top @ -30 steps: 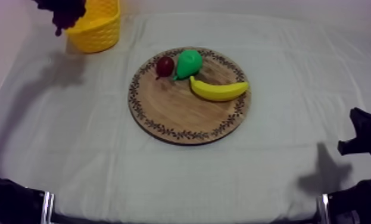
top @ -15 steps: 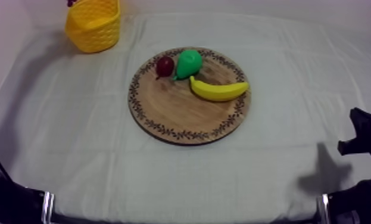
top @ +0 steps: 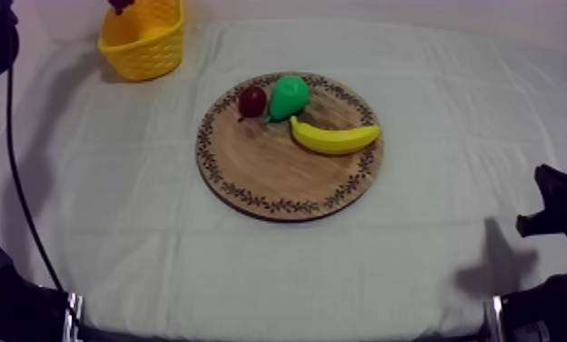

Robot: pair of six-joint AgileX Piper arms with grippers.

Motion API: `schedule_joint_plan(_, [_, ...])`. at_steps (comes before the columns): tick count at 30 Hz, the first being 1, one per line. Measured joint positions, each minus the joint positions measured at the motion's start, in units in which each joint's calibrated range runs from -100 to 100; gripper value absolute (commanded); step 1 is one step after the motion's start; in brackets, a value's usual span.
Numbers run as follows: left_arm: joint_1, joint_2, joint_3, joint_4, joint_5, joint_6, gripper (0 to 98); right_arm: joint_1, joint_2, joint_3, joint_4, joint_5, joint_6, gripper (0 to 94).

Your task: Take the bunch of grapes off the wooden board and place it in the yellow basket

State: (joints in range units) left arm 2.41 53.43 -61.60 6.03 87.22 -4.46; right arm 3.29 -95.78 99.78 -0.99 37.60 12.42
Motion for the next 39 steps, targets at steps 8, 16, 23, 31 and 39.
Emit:
schedule_joint_plan(8, [-0.2,8.7,-3.7,0.95,0.0,-0.2,29.1,0.0,0.0,0.0,0.0,0.0,0.0,0.3])
schedule_joint_plan(16, [-0.4,12.1,-3.9,1.33,-0.1,-0.6,29.4,0.0,0.0,0.0,0.0,0.0,0.0,0.3])
schedule_joint_plan(23, [-0.4,10.8,-2.9,1.51,-1.1,-0.7,68.5,0.0,0.0,0.0,0.0,0.0,0.0,0.3])
schedule_joint_plan(31, [-0.1,5.8,3.8,1.54,-7.3,-0.9,79.9,0.0,0.0,0.0,0.0,0.0,0.0,0.3])
schedule_joint_plan(39, [0.0,3.7,7.1,1.45,-9.5,-1.2,82.4,0.0,0.0,0.0,0.0,-0.1,0.0,0.3])
